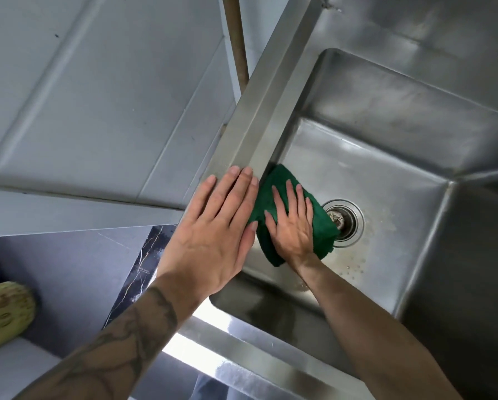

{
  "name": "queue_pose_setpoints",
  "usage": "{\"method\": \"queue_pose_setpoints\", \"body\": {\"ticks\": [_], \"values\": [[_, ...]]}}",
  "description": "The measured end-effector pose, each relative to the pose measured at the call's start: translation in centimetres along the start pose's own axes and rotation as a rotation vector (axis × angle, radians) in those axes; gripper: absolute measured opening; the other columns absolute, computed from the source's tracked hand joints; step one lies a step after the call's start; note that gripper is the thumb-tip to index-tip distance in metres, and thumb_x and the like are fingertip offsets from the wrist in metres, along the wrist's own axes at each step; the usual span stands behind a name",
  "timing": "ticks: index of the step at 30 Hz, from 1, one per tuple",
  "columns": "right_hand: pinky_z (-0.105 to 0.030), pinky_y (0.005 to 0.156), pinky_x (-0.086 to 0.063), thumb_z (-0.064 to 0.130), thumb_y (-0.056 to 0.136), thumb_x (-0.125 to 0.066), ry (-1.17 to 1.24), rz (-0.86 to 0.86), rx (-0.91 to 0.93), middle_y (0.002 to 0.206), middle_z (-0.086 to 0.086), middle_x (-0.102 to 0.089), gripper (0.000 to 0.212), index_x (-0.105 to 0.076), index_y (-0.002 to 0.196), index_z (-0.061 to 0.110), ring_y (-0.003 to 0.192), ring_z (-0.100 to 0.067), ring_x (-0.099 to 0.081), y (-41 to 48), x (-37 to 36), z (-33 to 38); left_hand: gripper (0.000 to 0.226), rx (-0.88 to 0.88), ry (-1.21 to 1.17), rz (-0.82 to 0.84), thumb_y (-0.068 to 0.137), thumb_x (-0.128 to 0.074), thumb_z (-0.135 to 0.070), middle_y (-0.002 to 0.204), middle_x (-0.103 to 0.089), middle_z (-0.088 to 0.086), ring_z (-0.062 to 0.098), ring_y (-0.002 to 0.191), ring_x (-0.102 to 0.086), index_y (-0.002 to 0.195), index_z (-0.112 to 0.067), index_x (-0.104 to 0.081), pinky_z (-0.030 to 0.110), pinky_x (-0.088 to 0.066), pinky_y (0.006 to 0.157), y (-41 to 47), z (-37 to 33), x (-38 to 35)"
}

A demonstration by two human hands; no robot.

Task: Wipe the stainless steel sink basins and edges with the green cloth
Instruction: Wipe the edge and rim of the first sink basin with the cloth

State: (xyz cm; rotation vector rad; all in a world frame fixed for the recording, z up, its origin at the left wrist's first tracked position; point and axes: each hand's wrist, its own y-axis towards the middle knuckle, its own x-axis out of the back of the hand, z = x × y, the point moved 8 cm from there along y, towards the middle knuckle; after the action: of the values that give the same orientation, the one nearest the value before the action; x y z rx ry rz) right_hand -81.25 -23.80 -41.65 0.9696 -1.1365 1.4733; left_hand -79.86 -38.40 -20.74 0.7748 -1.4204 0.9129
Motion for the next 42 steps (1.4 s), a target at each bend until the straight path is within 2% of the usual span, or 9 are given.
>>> {"method": "queue_pose_setpoints", "body": {"ticks": [3,7,15,21,24,31,34,38,42], "values": [[-0.052,0.130,-0.012,0.048,0.110,-0.034,-0.028,0.067,0.158,0.175,-0.011,-0.011,0.063,-0.021,0.166,0.022,0.162,-0.030,-0.005,-2.4,-0.9,0.5,0.065,0.009,-0.002,0.016,0.115,-0.019,-0.040,0.178,-0.006,0.013,0.027,0.166,-0.003,0.168,-0.004,-0.005,0.048,-0.009,0.135,-0.1,0.1,0.0],[-0.054,0.129,-0.016,0.052,0.109,-0.037,-0.081,0.205,0.437,0.176,-0.006,-0.004,0.065,-0.019,0.167,0.027,0.162,-0.029,-0.002,-8.0,-2.1,-1.0,0.066,0.006,-0.002,0.026,0.115,-0.015,-0.041,0.178,-0.005,0.014,0.029,0.165,-0.002,0.168,-0.004,-0.004,0.049,-0.008,0.135,-0.1,0.0,0.0],[-0.052,0.129,-0.015,0.051,0.107,-0.037,-0.043,0.145,0.287,0.174,-0.010,-0.014,0.065,-0.022,0.165,0.025,0.162,-0.032,-0.009,-4.7,-1.6,2.3,0.065,-0.006,0.018,0.008,0.116,-0.012,-0.041,0.177,-0.007,0.015,0.030,0.165,-0.005,0.168,-0.003,-0.004,0.050,-0.011,0.134,0.0,-0.2,0.0],[-0.050,0.130,-0.013,0.054,0.110,-0.031,-0.155,0.266,0.672,0.176,-0.004,-0.006,0.061,-0.019,0.166,0.033,0.162,-0.028,-0.004,-10.2,-2.0,-2.2,0.066,-0.007,0.009,0.013,0.115,-0.014,-0.041,0.177,-0.007,0.016,0.030,0.165,-0.004,0.168,-0.003,-0.002,0.050,-0.011,0.134,-0.1,-0.2,0.2],[-0.052,0.129,-0.016,0.056,0.109,-0.032,-0.162,0.294,0.647,0.176,-0.003,-0.005,0.062,-0.017,0.166,0.035,0.162,-0.028,-0.002,-11.2,-2.1,-3.5,0.066,-0.013,0.010,0.014,0.115,-0.013,-0.041,0.177,-0.007,0.017,0.031,0.165,-0.004,0.168,-0.002,-0.002,0.051,-0.011,0.134,0.0,-0.3,0.4],[-0.053,0.130,-0.012,0.056,0.108,-0.036,-0.170,0.224,0.669,0.174,-0.010,-0.015,0.064,-0.022,0.165,0.032,0.161,-0.034,-0.010,-7.6,-2.2,2.7,0.066,-0.023,0.019,0.014,0.115,-0.010,-0.042,0.177,-0.008,0.017,0.032,0.165,-0.005,0.168,-0.003,-0.002,0.051,-0.011,0.134,0.1,-0.3,0.2],[-0.051,0.131,-0.011,0.053,0.109,-0.037,-0.160,0.232,0.688,0.175,-0.008,-0.012,0.063,-0.020,0.166,0.032,0.162,-0.032,-0.009,-9.1,-2.2,1.3,0.066,-0.018,0.028,0.004,0.115,-0.012,-0.042,0.177,-0.010,0.016,0.031,0.165,-0.006,0.168,-0.003,-0.003,0.051,-0.011,0.134,-0.1,-0.2,0.1],[-0.051,0.130,-0.017,0.051,0.109,-0.039,-0.163,0.259,0.718,0.175,-0.005,-0.011,0.063,-0.019,0.166,0.033,0.162,-0.029,-0.008,-11.9,-1.6,-3.3,0.067,-0.015,0.029,0.008,0.115,-0.011,-0.042,0.177,-0.008,0.016,0.031,0.165,-0.005,0.168,-0.003,-0.002,0.051,-0.010,0.134,0.0,-0.1,0.1],[-0.051,0.129,-0.015,0.054,0.107,-0.039,-0.159,0.245,0.661,0.175,-0.006,-0.013,0.063,-0.023,0.165,0.034,0.161,-0.030,-0.011,-11.0,-1.9,-2.1,0.067,-0.007,0.034,0.015,0.114,-0.008,-0.042,0.177,-0.007,0.016,0.030,0.165,-0.004,0.168,-0.003,-0.003,0.051,-0.010,0.134,0.0,-0.2,0.0]]}}
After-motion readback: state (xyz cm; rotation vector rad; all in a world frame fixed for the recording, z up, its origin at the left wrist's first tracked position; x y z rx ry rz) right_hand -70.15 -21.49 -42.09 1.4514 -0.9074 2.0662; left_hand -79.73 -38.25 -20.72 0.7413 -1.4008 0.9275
